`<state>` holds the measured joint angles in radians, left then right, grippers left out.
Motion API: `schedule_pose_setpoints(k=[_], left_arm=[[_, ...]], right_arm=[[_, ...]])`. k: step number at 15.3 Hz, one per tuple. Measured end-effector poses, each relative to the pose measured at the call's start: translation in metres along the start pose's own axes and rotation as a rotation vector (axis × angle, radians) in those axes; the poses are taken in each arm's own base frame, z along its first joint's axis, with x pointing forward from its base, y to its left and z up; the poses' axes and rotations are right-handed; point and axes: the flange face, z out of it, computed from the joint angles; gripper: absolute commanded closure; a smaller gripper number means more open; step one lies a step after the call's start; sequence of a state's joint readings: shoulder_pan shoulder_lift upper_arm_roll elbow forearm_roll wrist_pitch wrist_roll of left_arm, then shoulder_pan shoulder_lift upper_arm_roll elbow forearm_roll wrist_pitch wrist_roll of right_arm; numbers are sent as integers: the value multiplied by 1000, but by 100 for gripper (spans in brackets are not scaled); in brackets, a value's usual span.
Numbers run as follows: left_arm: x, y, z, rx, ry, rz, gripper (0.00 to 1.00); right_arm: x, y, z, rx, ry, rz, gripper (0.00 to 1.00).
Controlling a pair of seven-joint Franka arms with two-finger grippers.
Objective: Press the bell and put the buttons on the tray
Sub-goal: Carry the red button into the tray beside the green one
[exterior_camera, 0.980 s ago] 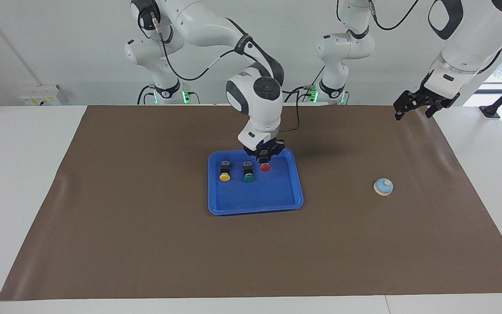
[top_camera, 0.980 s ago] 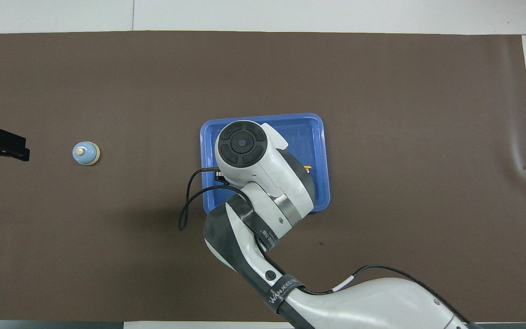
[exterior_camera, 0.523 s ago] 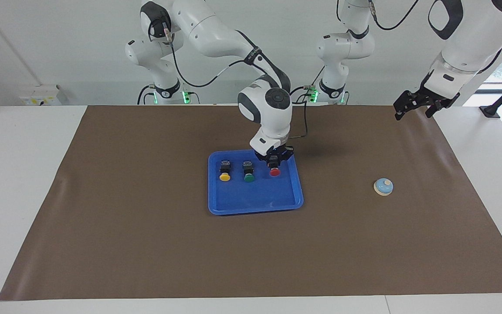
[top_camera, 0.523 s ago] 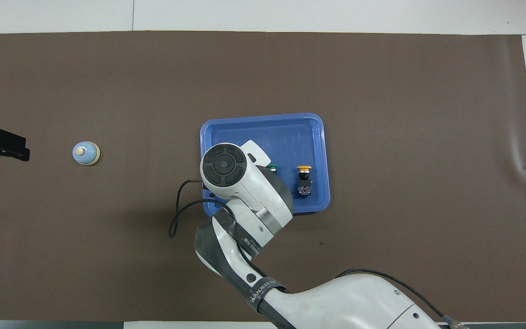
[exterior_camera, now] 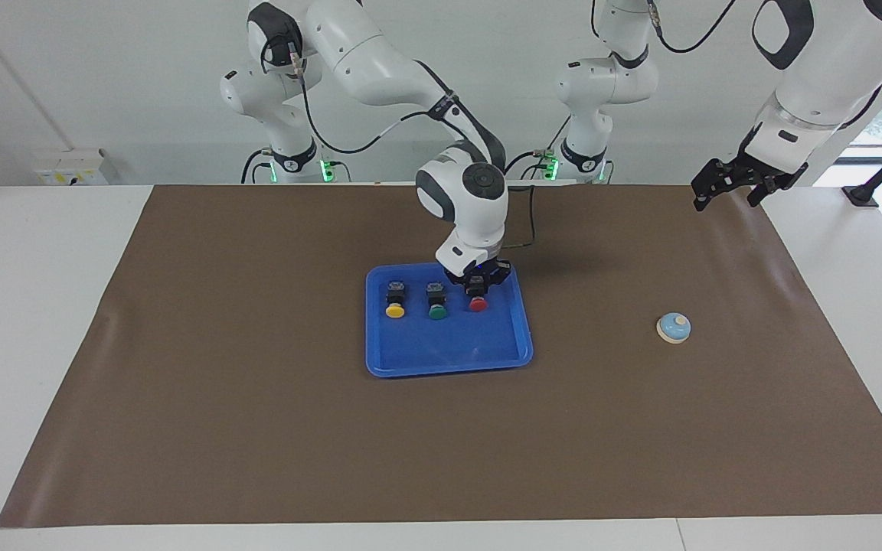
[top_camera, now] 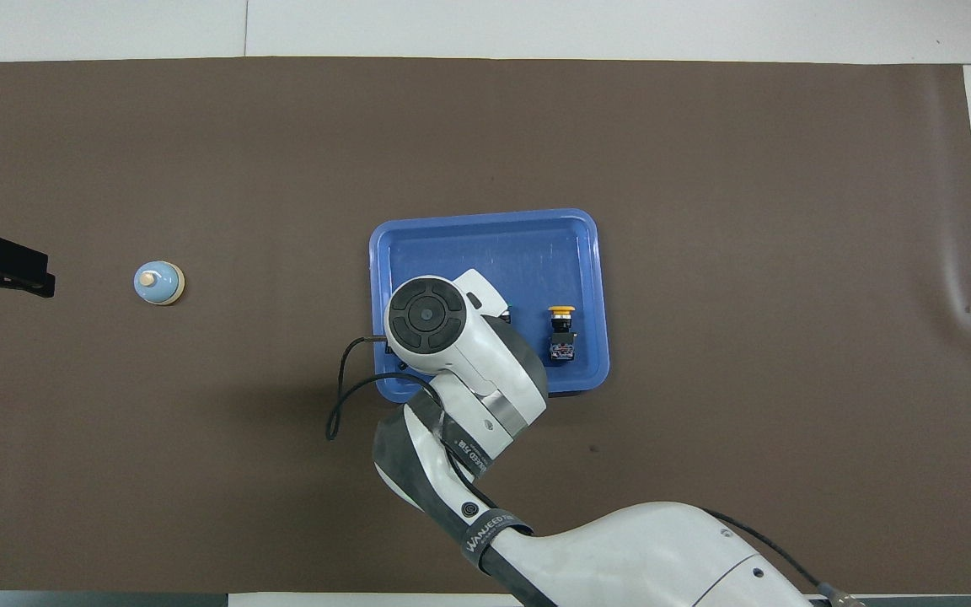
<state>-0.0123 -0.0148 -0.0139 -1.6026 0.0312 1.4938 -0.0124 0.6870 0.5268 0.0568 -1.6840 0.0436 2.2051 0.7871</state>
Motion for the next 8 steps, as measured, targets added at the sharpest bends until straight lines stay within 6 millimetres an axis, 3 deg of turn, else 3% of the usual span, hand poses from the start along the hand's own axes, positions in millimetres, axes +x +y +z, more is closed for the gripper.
schedule_pose_setpoints(k=[2, 4, 6, 8], left_arm=[[0, 0, 0, 0, 0, 0, 0], [0, 0, 0, 0, 0, 0, 0], [0, 0, 0, 0, 0, 0, 0], [0, 0, 0, 0, 0, 0, 0]], right_arm=[[0, -1, -4, 0, 1, -1, 0], [5, -2, -21, -8, -4, 3, 0], [19, 5, -59, -14, 6, 13, 0], [37, 29, -109, -8, 40, -1, 0]])
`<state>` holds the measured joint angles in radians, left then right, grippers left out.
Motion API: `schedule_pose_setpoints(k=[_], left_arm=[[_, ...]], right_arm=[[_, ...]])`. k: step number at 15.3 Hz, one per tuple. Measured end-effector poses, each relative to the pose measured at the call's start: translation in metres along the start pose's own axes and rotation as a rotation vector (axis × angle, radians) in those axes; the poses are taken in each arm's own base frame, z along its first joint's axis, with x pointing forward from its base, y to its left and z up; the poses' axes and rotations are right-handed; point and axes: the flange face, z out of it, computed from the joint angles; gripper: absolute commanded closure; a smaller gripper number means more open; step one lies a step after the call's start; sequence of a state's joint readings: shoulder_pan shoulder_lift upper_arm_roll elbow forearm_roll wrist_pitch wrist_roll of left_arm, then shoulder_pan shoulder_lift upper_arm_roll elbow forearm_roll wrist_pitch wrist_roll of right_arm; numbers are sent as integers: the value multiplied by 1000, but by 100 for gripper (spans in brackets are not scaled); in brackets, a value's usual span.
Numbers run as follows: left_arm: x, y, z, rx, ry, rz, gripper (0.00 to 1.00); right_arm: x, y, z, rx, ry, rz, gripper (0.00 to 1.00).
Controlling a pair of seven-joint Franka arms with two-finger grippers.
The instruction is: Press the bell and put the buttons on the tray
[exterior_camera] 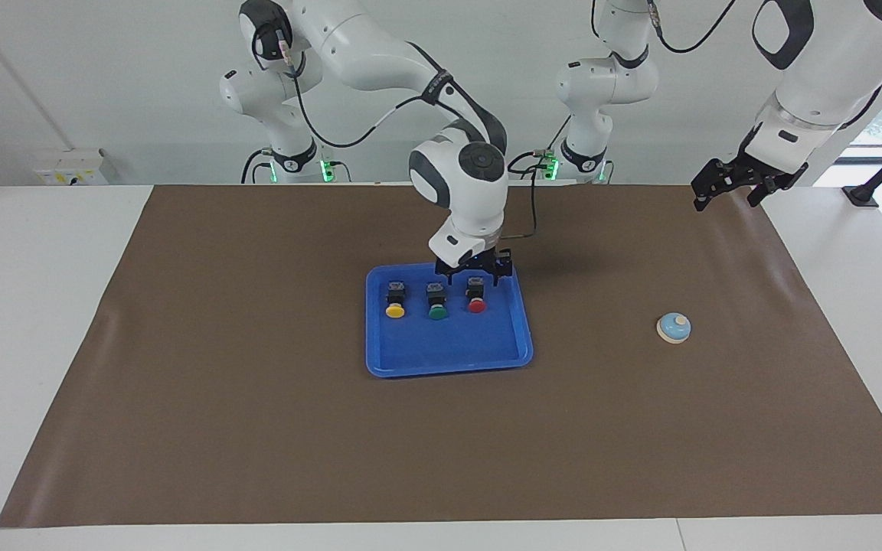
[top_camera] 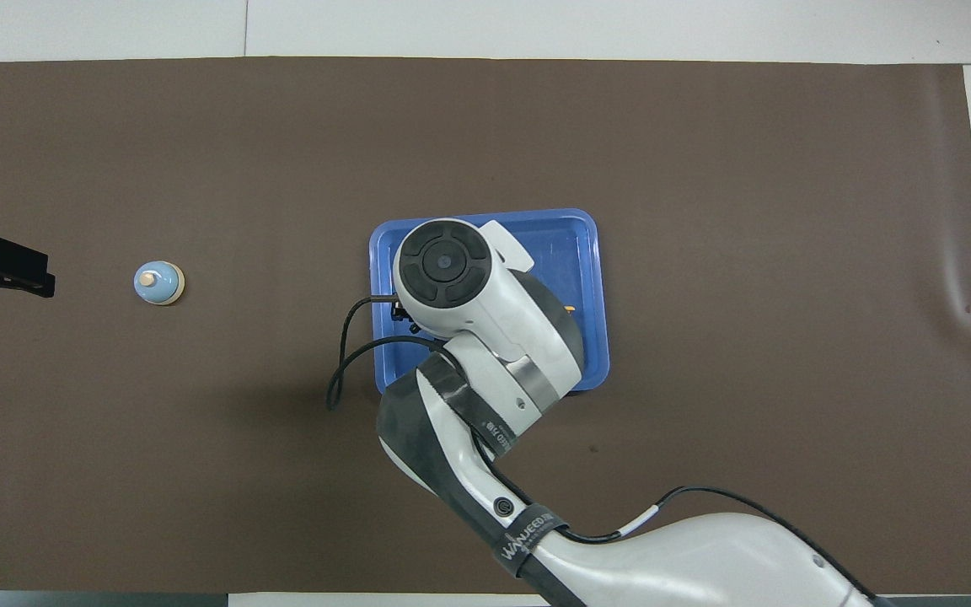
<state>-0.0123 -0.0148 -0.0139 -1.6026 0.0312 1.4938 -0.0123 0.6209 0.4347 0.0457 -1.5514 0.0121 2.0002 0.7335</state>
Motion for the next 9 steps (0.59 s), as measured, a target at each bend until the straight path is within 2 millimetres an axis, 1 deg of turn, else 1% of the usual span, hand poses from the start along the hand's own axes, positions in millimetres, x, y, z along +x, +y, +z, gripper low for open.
schedule_pose_setpoints(k=[2, 3, 5, 7, 9], left_arm=[[0, 0, 0, 0, 0, 0, 0], [0, 0, 0, 0, 0, 0, 0], [0, 0, 0, 0, 0, 0, 0], [0, 0, 0, 0, 0, 0, 0], [0, 0, 0, 0, 0, 0, 0]], right_arm=[[18, 41, -51, 9, 20, -12, 0], [23, 62, -75, 12, 29, -14, 0], [27, 106, -117, 4, 29, -32, 0], [26, 150, -149, -10, 16, -83, 0], [27, 196, -170, -17, 13, -130, 0]])
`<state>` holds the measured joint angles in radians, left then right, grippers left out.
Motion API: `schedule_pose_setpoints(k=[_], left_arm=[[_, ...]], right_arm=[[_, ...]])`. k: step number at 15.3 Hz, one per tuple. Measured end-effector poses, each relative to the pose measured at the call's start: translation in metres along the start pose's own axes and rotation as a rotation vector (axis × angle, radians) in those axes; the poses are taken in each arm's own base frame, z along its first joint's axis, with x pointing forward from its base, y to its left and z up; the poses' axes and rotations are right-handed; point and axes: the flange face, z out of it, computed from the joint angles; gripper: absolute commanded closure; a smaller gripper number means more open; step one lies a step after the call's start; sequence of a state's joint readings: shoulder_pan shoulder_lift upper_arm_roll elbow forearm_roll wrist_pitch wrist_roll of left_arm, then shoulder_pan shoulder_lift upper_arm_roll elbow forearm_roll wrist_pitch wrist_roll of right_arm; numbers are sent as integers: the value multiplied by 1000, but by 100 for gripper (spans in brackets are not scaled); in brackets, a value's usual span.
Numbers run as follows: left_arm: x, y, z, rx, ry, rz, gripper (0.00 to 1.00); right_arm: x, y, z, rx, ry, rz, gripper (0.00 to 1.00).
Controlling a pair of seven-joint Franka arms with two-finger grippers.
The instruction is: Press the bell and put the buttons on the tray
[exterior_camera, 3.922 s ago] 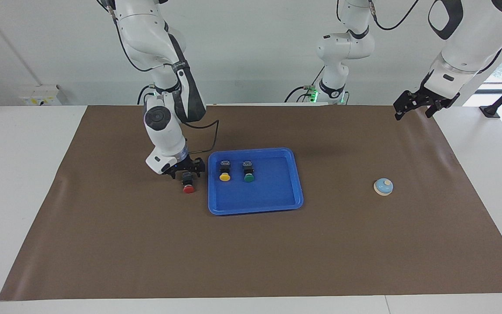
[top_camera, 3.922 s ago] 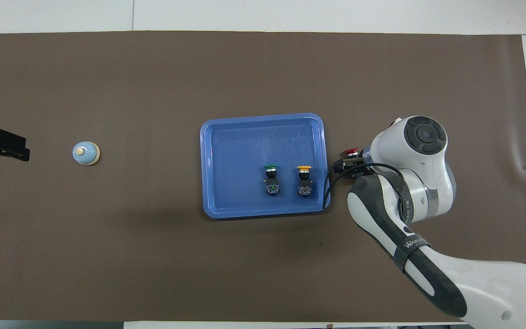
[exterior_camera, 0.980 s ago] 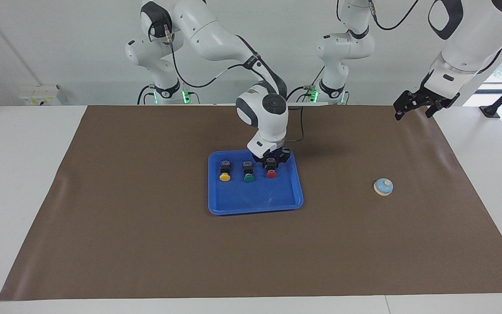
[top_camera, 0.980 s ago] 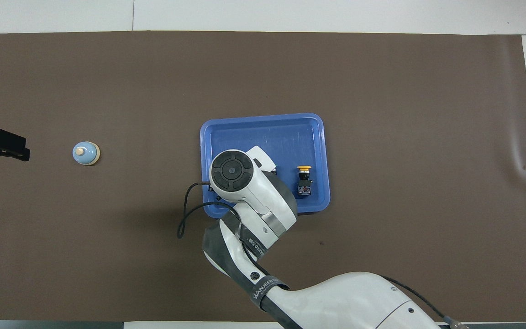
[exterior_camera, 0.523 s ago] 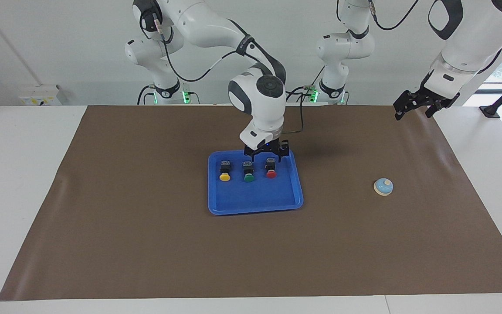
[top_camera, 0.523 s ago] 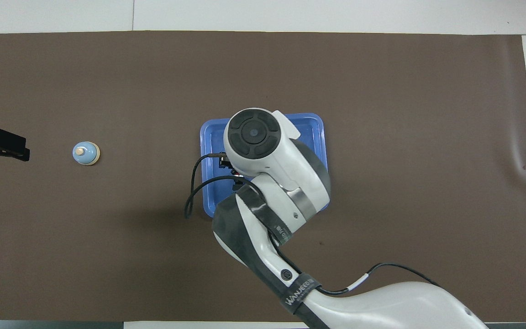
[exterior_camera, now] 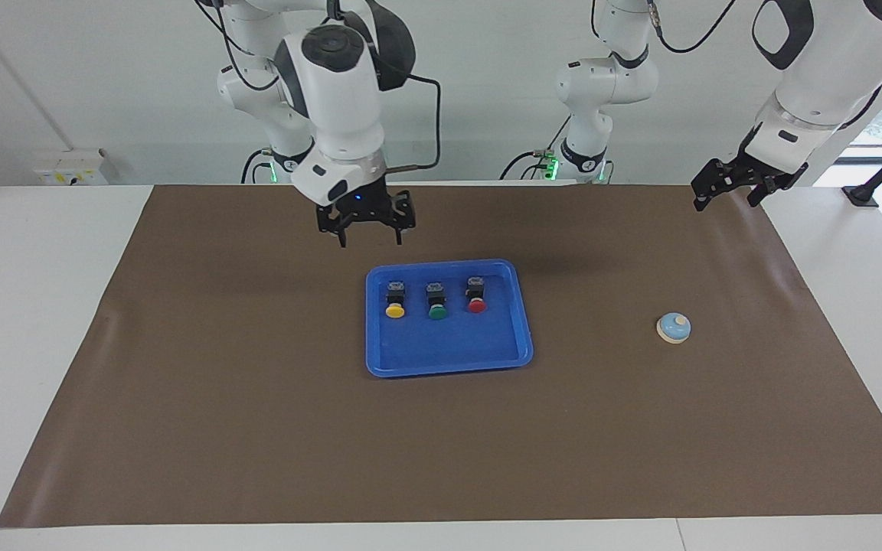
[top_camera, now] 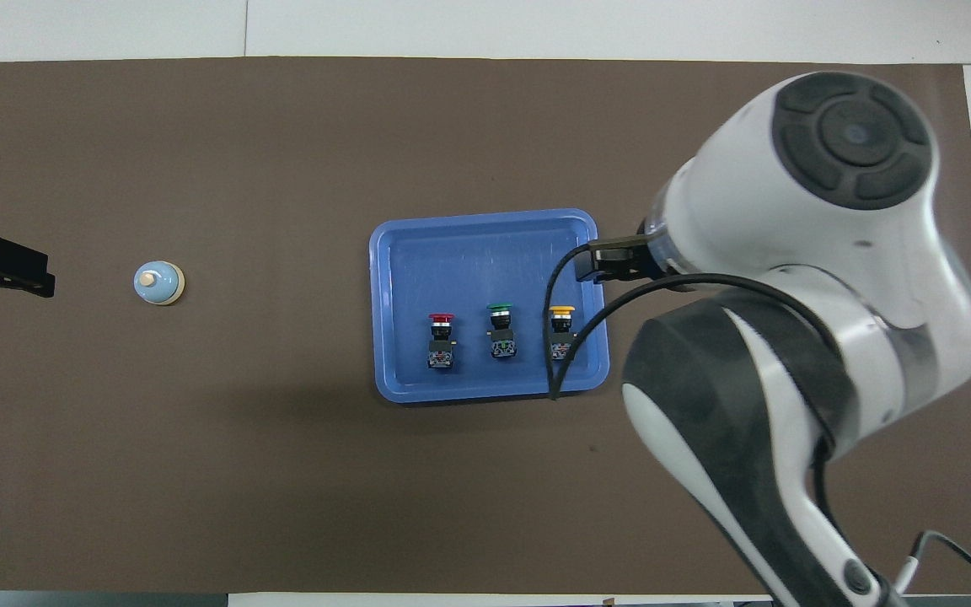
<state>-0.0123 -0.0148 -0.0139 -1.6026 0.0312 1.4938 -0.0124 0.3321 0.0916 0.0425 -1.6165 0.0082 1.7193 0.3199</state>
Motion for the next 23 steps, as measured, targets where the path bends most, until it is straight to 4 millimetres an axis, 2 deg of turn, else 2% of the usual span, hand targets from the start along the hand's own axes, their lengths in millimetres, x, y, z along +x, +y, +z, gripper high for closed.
schedule_pose_setpoints(k=[2, 5, 6, 8, 15, 23], left_arm=[[0, 0, 0, 0, 0, 0, 0], [0, 0, 0, 0, 0, 0, 0], [0, 0, 0, 0, 0, 0, 0], [0, 0, 0, 0, 0, 0, 0], [0, 0, 0, 0, 0, 0, 0], [0, 0, 0, 0, 0, 0, 0]], right_arm=[[-6, 48, -10, -5, 0, -27, 0], [-13, 116, -16, -11, -6, -14, 0], [-14, 135, -15, -12, -16, -8, 0], [-15, 158, -11, -13, -39, 4, 0], [-15, 197, -13, -12, -40, 73, 0], [-18, 198, -37, -12, -69, 77, 0]])
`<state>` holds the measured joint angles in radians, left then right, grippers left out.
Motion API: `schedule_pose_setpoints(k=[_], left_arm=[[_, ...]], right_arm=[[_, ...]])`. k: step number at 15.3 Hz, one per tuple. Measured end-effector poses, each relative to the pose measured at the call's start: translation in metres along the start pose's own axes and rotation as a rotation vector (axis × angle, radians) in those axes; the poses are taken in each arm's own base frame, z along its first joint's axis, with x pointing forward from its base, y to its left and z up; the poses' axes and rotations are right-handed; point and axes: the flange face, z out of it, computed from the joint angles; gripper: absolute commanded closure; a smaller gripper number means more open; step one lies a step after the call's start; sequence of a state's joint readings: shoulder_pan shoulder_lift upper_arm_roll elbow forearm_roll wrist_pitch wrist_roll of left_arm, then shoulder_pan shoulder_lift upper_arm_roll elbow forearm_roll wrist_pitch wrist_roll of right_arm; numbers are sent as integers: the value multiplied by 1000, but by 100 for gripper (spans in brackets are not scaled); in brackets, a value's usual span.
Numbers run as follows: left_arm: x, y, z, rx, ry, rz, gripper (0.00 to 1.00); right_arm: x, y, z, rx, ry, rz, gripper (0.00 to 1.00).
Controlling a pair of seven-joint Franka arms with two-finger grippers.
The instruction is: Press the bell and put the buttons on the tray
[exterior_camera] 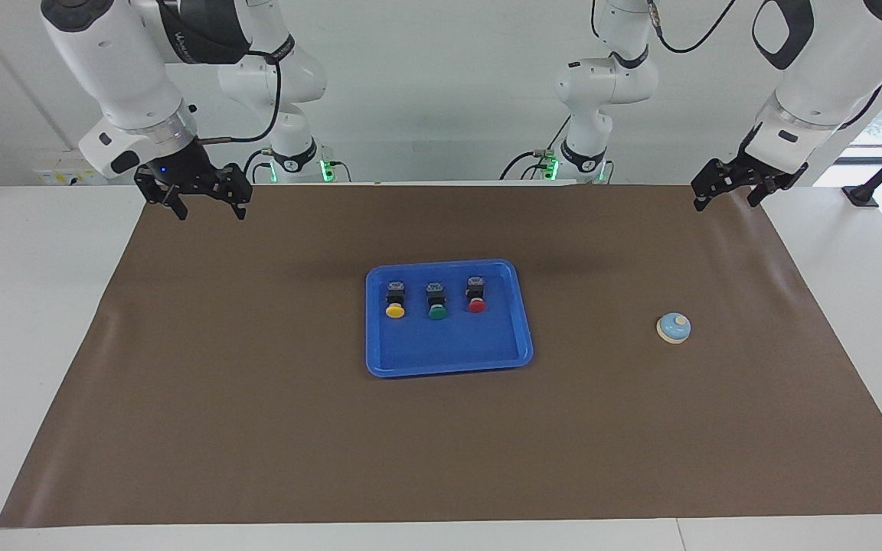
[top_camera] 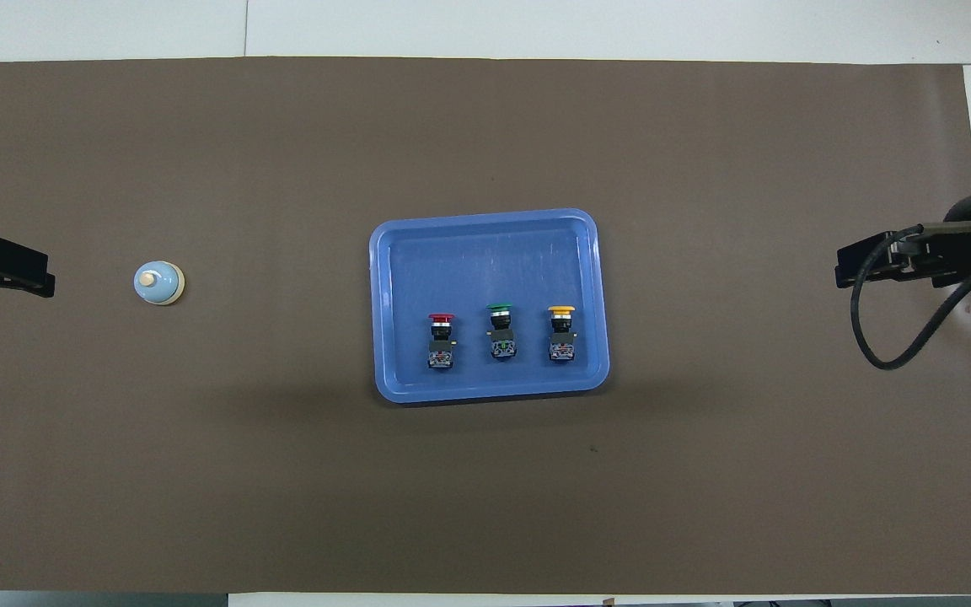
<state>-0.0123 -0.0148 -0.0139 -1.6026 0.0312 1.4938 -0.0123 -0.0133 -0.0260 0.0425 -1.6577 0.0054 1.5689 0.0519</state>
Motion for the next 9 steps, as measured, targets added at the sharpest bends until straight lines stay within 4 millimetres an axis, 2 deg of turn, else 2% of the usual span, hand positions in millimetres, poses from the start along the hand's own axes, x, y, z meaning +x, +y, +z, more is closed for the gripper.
schedule_pose_setpoints(k=[9], left_arm=[[0, 0, 0, 0, 0, 0, 0]], right_arm=[[0, 11, -4, 1, 5, 19, 0]])
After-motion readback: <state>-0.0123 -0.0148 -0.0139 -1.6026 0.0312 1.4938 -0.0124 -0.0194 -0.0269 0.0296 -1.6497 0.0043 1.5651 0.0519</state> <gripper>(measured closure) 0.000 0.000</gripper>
